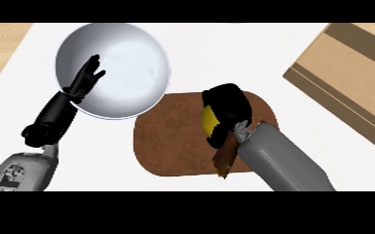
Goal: Pick the lemon from the cutting board and place it in the cardboard box
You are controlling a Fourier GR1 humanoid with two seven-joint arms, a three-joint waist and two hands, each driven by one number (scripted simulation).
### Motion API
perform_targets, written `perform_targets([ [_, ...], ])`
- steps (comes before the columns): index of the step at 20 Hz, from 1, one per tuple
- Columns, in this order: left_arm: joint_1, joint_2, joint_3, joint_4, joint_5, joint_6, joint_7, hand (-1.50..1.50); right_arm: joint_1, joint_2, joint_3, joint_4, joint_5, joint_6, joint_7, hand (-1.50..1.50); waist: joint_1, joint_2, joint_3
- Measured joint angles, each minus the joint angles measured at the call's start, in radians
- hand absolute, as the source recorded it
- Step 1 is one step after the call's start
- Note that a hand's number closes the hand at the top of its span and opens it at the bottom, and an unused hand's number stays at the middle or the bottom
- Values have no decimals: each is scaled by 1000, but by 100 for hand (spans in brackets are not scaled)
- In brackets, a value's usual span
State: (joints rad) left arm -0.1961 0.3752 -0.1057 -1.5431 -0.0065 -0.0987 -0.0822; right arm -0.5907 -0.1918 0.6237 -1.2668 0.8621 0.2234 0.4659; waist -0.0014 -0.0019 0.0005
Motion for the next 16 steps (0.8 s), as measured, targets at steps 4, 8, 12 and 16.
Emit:
perform_targets([
  [4, -13, -2, 11, 15, 0, -8, -3, 0, 39, -111, -63, -45, -56, -70, -233, 150, -3, 2, 0],
  [8, -19, -14, 7, 7, -14, -4, 11, 0, 59, -209, -129, -120, -68, -120, -375, 150, -5, 1, 0],
  [12, -17, -16, 18, 2, -16, -11, 21, 0, 76, -283, -190, -262, -67, -112, -402, 150, -8, -1, 0],
  [16, -16, -21, 23, 16, -23, -18, 11, 0, 65, -319, -313, -366, -116, -86, -348, 150, -12, -2, -1],
])
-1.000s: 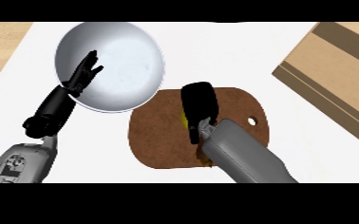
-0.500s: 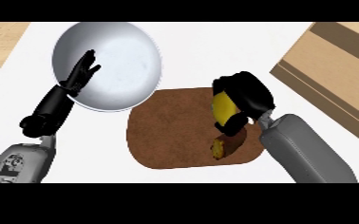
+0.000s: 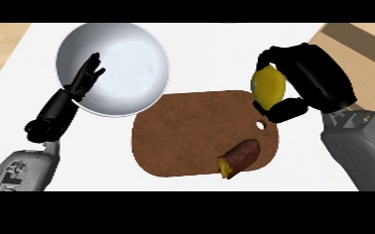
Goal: Pick the lemon from the cutting board and place it in the cardboard box
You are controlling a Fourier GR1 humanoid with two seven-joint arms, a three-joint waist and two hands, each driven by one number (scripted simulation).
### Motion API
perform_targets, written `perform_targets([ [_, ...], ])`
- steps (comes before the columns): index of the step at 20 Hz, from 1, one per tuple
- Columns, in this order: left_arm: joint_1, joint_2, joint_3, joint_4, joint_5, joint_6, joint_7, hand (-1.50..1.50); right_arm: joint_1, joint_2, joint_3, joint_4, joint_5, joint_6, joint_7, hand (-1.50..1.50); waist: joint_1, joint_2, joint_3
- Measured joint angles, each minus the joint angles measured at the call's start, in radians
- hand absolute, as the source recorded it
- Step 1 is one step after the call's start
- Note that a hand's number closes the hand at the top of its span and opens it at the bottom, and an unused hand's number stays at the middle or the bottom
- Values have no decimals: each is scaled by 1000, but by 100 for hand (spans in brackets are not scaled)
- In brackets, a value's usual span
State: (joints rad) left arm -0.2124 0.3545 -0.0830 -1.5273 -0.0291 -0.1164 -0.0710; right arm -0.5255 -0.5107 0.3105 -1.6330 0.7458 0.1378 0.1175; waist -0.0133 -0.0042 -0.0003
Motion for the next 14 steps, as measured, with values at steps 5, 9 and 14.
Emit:
perform_targets([
  [5, 19, 1, 6, -20, -1, -3, -2, 0, -15, 18, -175, -15, -56, -35, 128, 150, 5, 0, 0],
  [9, 9, 1, 9, -27, 3, -20, 6, 0, -55, -11, -310, 47, -87, -48, 173, 150, 11, 3, 0],
  [14, 9, -3, 21, -29, 3, -35, 4, 0, -108, -70, -447, 192, -121, -56, 141, 150, 18, 5, 0],
])
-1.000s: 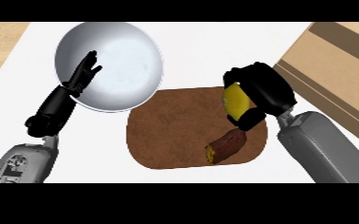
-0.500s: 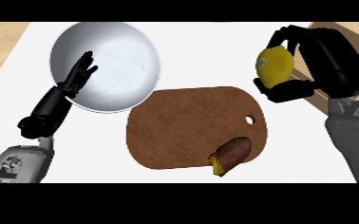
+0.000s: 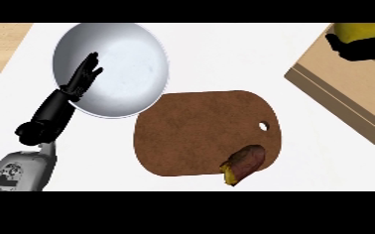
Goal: Pick the lemon from the cutting board and place it in the cardboard box
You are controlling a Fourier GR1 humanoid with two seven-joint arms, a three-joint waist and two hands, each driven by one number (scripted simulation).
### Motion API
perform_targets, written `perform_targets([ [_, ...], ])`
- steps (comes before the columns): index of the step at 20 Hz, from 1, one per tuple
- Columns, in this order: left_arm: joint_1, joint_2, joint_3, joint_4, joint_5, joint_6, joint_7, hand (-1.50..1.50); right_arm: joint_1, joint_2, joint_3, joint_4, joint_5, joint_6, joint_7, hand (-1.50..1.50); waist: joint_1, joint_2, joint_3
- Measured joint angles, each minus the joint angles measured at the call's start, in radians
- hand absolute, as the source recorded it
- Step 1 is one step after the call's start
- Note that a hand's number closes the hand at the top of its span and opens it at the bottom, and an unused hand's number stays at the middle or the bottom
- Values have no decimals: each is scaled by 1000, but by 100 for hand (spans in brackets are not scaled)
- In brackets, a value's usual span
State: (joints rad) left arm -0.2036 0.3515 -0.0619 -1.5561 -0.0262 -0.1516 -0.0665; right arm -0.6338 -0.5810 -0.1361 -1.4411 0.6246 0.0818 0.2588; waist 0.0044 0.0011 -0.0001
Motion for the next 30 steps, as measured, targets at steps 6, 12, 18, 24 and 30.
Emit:
perform_targets([
  [6, -23, -26, -9, 0, -19, 4, 21, 0, -54, -109, -55, 267, 37, -1, -146, 150, 10, 4, 0],
  [12, -37, -27, -3, 13, -22, -8, 8, 0, -101, -215, -37, 524, 58, 152, -239, 150, 22, 9, 0],
  [18, -44, -50, -15, 34, -41, -4, -7, 0, -163, -283, 2, 773, 114, 238, -377, 150, 31, 13, 1],
  [24, -58, -58, -10, 46, -46, -7, -9, 0, -209, -328, 38, 958, 160, 326, -531, -150, 36, 15, 2],
  [30, -44, -56, -4, 35, -53, -9, -12, 0, -240, -333, -30, 1043, 95, 332, -728, -150, 32, 13, 4],
])
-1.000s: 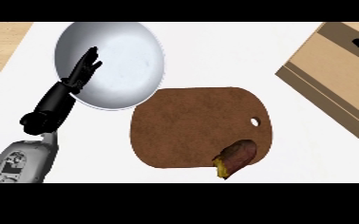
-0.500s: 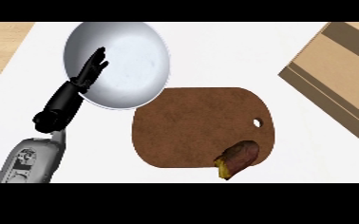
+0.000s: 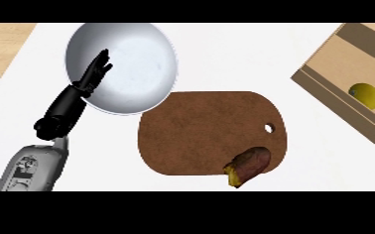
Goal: Pick the lemon from the cutting board and place it in the cardboard box
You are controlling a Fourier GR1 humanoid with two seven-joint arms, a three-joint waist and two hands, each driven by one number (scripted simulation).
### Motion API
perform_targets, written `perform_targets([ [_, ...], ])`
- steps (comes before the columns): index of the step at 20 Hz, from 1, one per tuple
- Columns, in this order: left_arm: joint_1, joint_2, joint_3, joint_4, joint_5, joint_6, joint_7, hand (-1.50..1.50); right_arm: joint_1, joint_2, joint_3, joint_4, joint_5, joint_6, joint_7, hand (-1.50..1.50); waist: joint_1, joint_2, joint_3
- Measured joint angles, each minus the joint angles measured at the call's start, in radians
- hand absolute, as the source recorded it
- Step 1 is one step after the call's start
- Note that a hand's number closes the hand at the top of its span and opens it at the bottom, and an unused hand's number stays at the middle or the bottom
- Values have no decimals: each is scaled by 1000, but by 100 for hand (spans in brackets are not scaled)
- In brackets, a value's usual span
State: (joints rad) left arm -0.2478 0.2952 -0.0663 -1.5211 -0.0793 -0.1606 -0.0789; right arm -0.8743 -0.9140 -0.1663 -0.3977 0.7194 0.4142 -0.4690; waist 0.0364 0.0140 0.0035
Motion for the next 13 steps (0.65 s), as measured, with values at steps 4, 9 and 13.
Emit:
perform_targets([
  [4, 6, 3, 8, -3, 6, -2, 0, 0, -54, 25, -179, 65, -175, 15, -21, -150, -6, -5, 1],
  [9, -2, 8, 17, 11, 8, -9, -4, 0, -94, 11, -387, 183, -369, 32, 51, -150, -13, -1, 1],
  [13, -2, 10, 16, 0, 10, -18, -3, 0, -88, -39, -482, 243, -454, 29, 100, -150, -2, 4, 1],
])
